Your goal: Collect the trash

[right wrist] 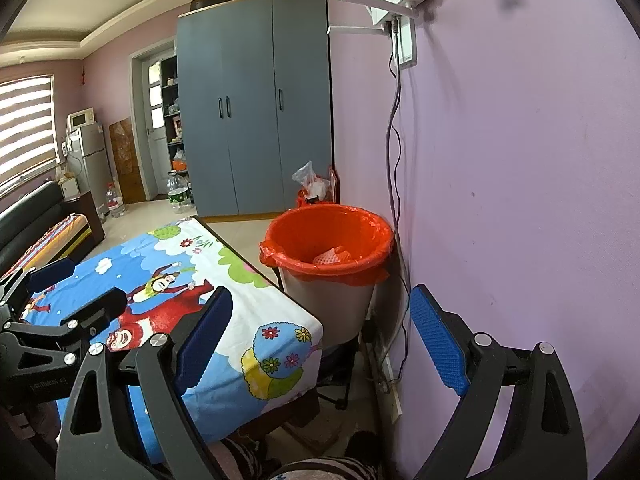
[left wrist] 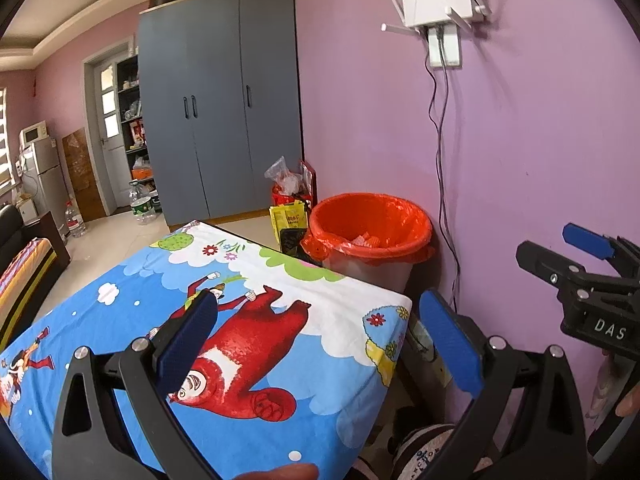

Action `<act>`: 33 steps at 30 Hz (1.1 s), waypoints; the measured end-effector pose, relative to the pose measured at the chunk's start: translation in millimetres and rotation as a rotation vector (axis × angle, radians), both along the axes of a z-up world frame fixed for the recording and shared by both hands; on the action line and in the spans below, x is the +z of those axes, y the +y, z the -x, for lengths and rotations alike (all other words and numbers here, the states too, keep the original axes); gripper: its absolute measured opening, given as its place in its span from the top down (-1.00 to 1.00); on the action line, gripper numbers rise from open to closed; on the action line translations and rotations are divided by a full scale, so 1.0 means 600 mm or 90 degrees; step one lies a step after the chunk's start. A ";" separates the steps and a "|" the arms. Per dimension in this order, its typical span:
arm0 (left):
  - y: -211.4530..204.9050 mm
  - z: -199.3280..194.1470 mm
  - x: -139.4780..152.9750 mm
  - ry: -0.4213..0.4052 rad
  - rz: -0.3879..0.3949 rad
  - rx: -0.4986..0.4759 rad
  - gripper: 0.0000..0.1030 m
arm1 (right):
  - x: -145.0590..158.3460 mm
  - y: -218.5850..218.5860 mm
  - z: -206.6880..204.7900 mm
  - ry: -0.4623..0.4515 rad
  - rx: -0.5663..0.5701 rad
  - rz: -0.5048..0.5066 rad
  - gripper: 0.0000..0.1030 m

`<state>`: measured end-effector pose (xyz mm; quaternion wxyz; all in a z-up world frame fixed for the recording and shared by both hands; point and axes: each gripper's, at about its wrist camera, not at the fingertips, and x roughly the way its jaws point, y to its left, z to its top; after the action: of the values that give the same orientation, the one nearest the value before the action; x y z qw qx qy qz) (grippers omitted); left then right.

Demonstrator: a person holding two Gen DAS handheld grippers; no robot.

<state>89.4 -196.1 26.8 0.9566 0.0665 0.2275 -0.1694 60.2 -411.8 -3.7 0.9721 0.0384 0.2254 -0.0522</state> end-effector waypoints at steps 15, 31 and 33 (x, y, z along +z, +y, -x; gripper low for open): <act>-0.011 -0.010 -0.021 0.057 -0.037 -0.016 -0.90 | 0.001 0.003 0.002 0.007 0.003 0.003 -0.65; 0.002 -0.009 -0.019 0.043 -0.006 -0.005 -0.90 | -0.006 0.002 -0.005 0.014 0.000 -0.001 -0.65; 0.004 -0.001 -0.008 0.016 0.006 -0.003 -0.90 | -0.003 0.002 -0.001 0.003 0.000 -0.003 -0.65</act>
<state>90.1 -193.5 21.9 0.9536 0.0605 0.2384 -0.1736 61.0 -410.6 -5.3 0.9715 0.0409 0.2277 -0.0515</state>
